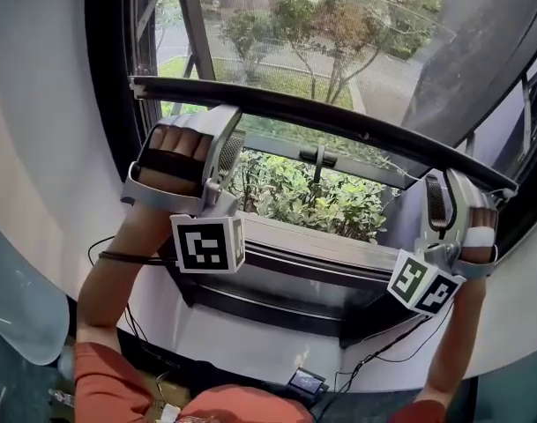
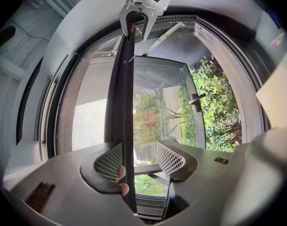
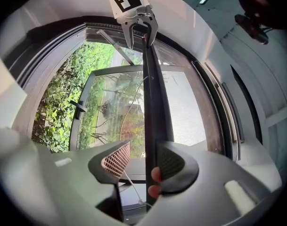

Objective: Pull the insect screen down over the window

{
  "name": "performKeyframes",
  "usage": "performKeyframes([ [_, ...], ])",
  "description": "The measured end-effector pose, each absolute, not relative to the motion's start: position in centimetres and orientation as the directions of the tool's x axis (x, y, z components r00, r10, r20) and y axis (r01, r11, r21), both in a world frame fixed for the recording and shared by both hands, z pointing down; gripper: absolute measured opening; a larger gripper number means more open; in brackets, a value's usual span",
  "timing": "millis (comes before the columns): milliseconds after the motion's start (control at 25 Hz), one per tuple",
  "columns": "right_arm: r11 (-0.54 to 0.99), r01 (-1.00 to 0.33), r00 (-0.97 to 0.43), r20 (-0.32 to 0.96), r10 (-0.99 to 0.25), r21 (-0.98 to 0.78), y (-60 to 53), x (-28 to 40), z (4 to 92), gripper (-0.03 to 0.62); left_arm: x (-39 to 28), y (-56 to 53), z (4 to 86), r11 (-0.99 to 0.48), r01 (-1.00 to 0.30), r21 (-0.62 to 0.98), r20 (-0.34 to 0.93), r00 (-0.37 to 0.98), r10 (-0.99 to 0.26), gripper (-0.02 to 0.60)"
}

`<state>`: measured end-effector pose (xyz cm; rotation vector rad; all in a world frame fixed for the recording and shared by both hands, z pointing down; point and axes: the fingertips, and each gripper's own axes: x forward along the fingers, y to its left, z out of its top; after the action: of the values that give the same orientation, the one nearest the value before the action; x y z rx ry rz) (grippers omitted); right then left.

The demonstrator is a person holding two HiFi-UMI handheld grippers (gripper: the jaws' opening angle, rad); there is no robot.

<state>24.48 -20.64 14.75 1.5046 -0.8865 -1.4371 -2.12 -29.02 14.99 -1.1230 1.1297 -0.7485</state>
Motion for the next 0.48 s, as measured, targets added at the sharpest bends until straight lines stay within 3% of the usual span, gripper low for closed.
performKeyframes([
  [480, -0.339, 0.030, 0.086, -0.340, -0.936, 0.940, -20.4, 24.2, 20.3, 0.181, -2.4, -28.6, 19.9, 0.272, -0.034, -0.962, -0.269, 0.297, -0.916, 0.216],
])
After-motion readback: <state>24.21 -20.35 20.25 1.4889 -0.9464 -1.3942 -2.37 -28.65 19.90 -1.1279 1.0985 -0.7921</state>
